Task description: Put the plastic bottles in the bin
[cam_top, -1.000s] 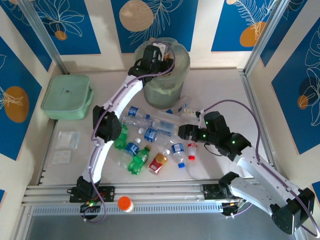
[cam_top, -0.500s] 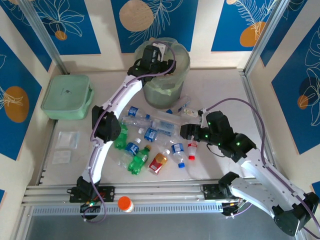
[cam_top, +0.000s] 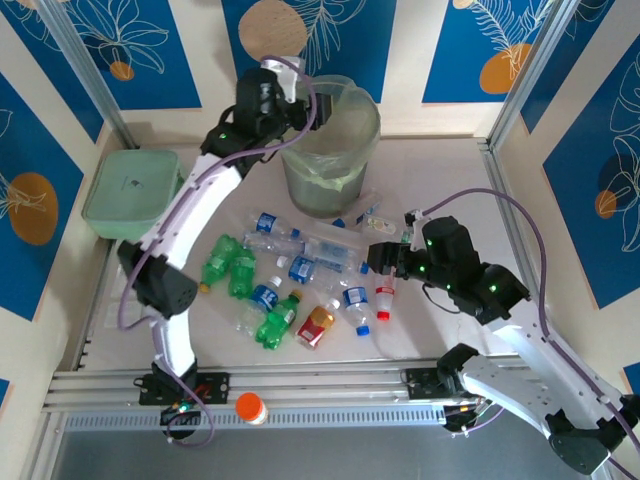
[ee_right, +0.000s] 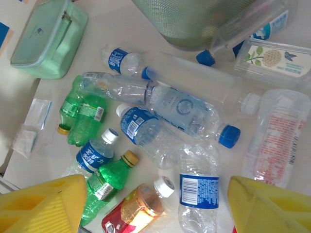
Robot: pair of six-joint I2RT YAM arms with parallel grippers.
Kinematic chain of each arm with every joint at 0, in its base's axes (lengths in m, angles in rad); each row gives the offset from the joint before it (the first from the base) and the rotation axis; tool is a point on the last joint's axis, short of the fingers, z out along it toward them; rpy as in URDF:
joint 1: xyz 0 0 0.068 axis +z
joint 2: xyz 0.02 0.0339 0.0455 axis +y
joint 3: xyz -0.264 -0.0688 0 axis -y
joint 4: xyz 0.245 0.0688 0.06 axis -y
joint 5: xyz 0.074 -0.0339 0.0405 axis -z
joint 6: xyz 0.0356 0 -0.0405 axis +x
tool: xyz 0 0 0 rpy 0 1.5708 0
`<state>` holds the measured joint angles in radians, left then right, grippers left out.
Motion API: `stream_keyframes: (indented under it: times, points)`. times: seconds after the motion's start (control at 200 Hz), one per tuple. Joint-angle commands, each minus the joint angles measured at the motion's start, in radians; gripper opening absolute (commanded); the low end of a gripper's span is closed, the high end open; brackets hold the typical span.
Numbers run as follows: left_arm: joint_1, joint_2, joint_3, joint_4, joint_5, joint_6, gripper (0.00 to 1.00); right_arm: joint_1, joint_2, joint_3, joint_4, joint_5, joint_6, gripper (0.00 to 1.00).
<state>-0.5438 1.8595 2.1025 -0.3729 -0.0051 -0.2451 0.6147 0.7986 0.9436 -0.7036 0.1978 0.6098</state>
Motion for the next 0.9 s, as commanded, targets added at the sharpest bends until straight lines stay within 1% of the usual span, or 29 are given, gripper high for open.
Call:
stream_keyframes:
  times: [0.0, 0.13, 0.185, 0.275, 0.39, 0.455, 0.53, 0.59, 0.68, 0.72, 0.78, 0.895]
  points:
    - [-0.023, -0.133, -0.135, 0.034, -0.010, -0.042, 0.78, 0.019, -0.007, 0.024, -0.075, 0.029, -0.003, 0.76]
    - [-0.051, -0.301, -0.337, 0.025, -0.032, -0.096, 0.76, 0.037, -0.005, 0.015, -0.103, 0.017, -0.002, 0.76]
    - [-0.071, -0.371, -0.419, 0.015, -0.070, -0.096, 0.76, 0.039, 0.005, 0.011, -0.122, 0.011, 0.001, 0.75]
    - [-0.092, -0.463, -0.520, -0.026, -0.082, -0.095, 0.75, 0.050, 0.024, 0.004, -0.145, -0.005, 0.003, 0.73]
    - [-0.097, -0.568, -0.662, -0.081, -0.029, -0.115, 0.75, 0.078, 0.051, 0.003, -0.175, -0.004, 0.002, 0.72]
    - [-0.097, -0.619, -0.732, -0.123, 0.007, -0.101, 0.76, 0.089, 0.062, -0.001, -0.187, -0.007, -0.001, 0.72]
    - [-0.097, -0.664, -0.761, -0.219, 0.002, -0.076, 0.77, 0.086, 0.066, -0.013, -0.201, 0.028, 0.008, 0.73]
    - [-0.097, -0.707, -0.805, -0.248, 0.008, -0.072, 0.77, 0.052, 0.068, -0.028, -0.202, 0.029, 0.014, 0.73]
    - [-0.097, -0.761, -0.857, -0.285, 0.012, -0.067, 0.77, -0.045, 0.079, -0.045, -0.179, -0.050, 0.014, 0.73]
    - [-0.097, -0.780, -0.872, -0.299, -0.009, -0.066, 0.77, -0.093, 0.093, -0.052, -0.167, -0.081, 0.012, 0.73]
    - [-0.096, -0.811, -0.902, -0.304, -0.071, -0.074, 0.78, -0.154, 0.125, -0.054, -0.159, -0.106, 0.000, 0.73]
    - [-0.096, -0.868, -0.954, -0.280, -0.135, -0.053, 0.78, -0.237, 0.218, -0.032, -0.156, -0.122, -0.035, 0.73]
